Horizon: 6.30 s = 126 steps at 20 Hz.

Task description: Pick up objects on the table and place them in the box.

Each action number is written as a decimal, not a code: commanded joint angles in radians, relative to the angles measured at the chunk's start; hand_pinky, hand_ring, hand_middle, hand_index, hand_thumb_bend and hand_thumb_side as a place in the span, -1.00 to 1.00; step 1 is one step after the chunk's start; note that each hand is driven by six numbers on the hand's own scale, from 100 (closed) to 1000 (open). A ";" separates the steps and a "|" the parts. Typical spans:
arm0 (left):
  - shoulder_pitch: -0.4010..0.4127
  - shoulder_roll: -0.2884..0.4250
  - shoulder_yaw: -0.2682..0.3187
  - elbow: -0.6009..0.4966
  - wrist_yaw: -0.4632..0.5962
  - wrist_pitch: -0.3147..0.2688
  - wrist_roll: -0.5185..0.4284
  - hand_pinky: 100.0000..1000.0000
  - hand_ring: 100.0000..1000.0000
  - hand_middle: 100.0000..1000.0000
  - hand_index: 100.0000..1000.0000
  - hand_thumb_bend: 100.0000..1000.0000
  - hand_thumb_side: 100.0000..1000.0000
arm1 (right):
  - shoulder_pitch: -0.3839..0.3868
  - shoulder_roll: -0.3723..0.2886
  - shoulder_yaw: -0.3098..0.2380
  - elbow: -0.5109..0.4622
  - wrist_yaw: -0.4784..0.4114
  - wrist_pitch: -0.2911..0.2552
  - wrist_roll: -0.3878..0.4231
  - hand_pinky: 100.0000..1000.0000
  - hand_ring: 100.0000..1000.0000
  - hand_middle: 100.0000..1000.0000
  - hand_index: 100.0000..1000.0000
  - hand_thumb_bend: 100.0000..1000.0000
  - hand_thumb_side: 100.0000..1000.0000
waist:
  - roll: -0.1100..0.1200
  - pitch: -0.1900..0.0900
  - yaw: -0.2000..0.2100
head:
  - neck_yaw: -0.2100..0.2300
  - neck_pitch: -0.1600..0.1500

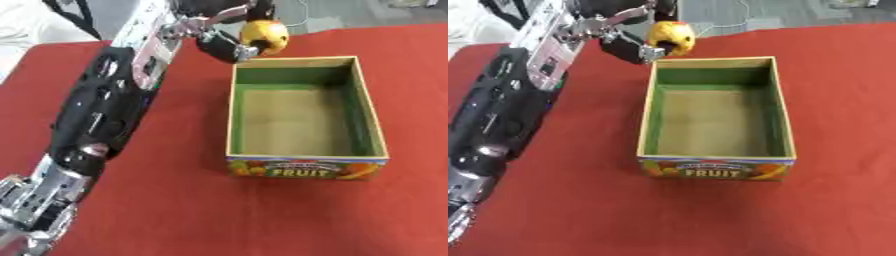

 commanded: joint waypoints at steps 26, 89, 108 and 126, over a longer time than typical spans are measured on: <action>0.002 -0.051 -0.072 0.146 -0.224 -0.237 0.090 -0.39 -0.02 -0.23 0.14 -1.00 -0.55 | -0.032 0.009 0.013 -0.020 -0.019 -0.015 0.010 0.69 0.69 0.16 0.60 -1.00 1.00 | -0.001 -0.003 -0.016 | 0.010 -0.014; 0.043 -0.040 -0.066 0.119 -0.061 -0.140 -0.202 0.43 0.80 0.80 1.00 0.08 1.00 | -0.029 0.009 0.007 -0.020 -0.013 -0.009 -0.001 0.69 0.69 0.16 0.59 -1.00 1.00 | -0.014 -0.011 -0.007 | 0.003 -0.061; 0.046 -0.024 -0.013 -0.008 0.035 -0.055 -0.122 0.20 0.59 0.58 0.96 -0.77 1.00 | -0.023 0.006 0.002 -0.020 -0.011 -0.008 -0.010 0.68 0.69 0.17 0.59 -1.00 1.00 | -0.022 -0.022 0.012 | -0.013 -0.052; 0.118 0.056 0.054 -0.320 0.313 0.210 0.152 0.12 0.50 0.48 0.90 -0.96 1.00 | -0.019 -0.001 -0.003 -0.020 -0.004 -0.004 -0.021 0.68 0.68 0.17 0.59 -1.00 1.00 | -0.028 -0.029 0.036 | -0.033 -0.056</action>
